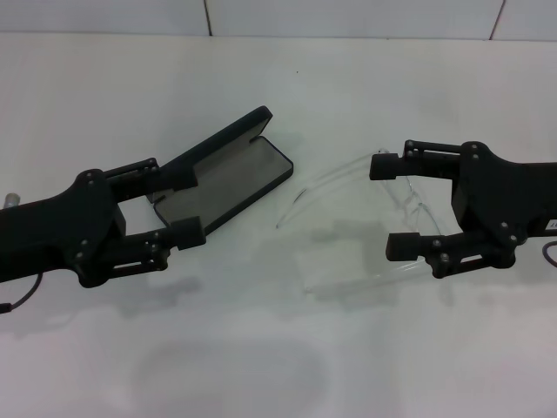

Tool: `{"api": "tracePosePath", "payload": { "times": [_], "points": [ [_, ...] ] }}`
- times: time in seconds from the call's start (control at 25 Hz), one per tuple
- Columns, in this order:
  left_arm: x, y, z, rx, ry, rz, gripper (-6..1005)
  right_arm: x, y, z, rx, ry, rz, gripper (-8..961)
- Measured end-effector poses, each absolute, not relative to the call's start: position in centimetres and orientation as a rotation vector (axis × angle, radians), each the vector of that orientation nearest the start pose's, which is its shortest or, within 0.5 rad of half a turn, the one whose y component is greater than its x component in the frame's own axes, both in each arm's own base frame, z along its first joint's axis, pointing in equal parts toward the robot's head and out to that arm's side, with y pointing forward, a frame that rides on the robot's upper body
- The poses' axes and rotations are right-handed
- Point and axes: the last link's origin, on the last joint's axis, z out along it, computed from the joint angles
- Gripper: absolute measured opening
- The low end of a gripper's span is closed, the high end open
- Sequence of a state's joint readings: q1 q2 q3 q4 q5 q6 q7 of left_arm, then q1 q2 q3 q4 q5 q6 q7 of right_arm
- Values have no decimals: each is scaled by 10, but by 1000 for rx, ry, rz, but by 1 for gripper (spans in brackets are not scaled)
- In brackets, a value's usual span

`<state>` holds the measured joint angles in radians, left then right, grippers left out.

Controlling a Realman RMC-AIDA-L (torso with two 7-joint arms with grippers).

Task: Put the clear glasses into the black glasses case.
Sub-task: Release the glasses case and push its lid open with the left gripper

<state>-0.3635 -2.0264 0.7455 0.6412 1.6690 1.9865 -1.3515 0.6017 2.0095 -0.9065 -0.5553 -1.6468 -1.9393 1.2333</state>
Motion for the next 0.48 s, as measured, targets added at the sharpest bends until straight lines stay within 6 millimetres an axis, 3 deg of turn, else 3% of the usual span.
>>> {"api": "tracePosePath", "payload": {
  "times": [0.48],
  "points": [
    [-258, 259, 44, -2733, -512, -1292, 761, 195, 305, 19, -2958, 134, 1267, 869]
  ]
}}
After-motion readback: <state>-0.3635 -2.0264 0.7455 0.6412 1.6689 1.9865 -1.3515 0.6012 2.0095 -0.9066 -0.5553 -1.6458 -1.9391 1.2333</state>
